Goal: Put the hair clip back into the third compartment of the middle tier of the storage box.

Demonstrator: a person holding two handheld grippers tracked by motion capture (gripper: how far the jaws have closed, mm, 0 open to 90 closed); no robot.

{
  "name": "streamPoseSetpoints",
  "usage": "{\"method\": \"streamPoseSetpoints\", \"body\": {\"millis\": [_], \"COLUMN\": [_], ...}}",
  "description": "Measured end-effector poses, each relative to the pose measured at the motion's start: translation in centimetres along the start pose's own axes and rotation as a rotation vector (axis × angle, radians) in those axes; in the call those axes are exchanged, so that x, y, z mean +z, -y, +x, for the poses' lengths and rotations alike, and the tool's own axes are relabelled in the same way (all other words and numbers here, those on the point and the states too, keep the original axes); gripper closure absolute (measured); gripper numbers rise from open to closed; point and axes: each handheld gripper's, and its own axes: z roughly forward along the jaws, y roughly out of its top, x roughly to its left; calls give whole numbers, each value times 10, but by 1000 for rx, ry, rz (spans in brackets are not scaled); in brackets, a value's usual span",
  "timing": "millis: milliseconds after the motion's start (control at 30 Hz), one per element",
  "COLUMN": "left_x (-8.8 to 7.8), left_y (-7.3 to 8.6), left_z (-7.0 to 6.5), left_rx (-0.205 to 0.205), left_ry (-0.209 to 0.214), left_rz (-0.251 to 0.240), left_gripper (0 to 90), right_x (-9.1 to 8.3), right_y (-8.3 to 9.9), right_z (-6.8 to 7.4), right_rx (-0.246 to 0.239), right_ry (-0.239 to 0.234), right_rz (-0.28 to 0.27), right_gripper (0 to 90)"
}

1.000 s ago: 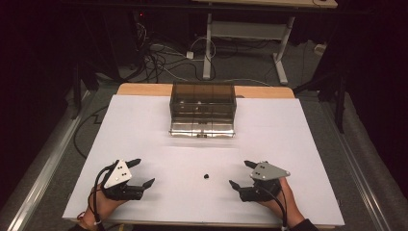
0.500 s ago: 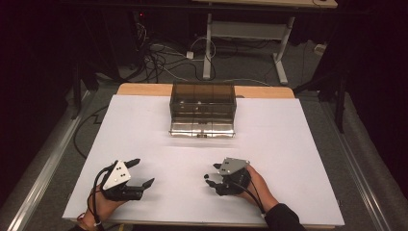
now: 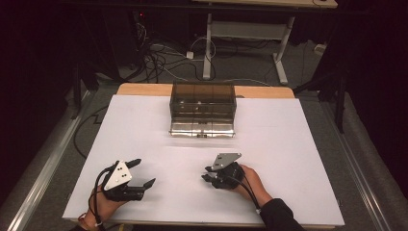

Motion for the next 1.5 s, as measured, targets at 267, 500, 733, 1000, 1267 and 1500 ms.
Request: {"method": "streamPoseSetpoints", "body": {"millis": [267, 500, 733, 1000, 1267, 1500], "left_x": [2, 1, 1, 4, 1, 0], "left_y": [1, 0, 1, 2, -1, -1], "left_z": [-2, -1, -2, -3, -1, 0], "left_rx": [-12, -3, -14, -12, 20, 27], "left_ry": [-1, 2, 9, 12, 6, 1], "left_rz": [-4, -1, 1, 3, 3, 5], "left_gripper": [180, 180, 182, 182, 183, 183], "right_x": [0, -5, -17, -39, -61, -77], "right_y": [-1, 0, 1, 2, 0, 2], "right_z": [6, 10, 12, 11, 4, -3], "right_rx": [-18, -24, -25, -16, 0, 18], "right_ry": [0, 41, 74, 121, 174, 209], "right_rz": [-2, -16, -53, -109, -165, -192], "right_gripper": [791, 792, 792, 792, 792, 792]}}
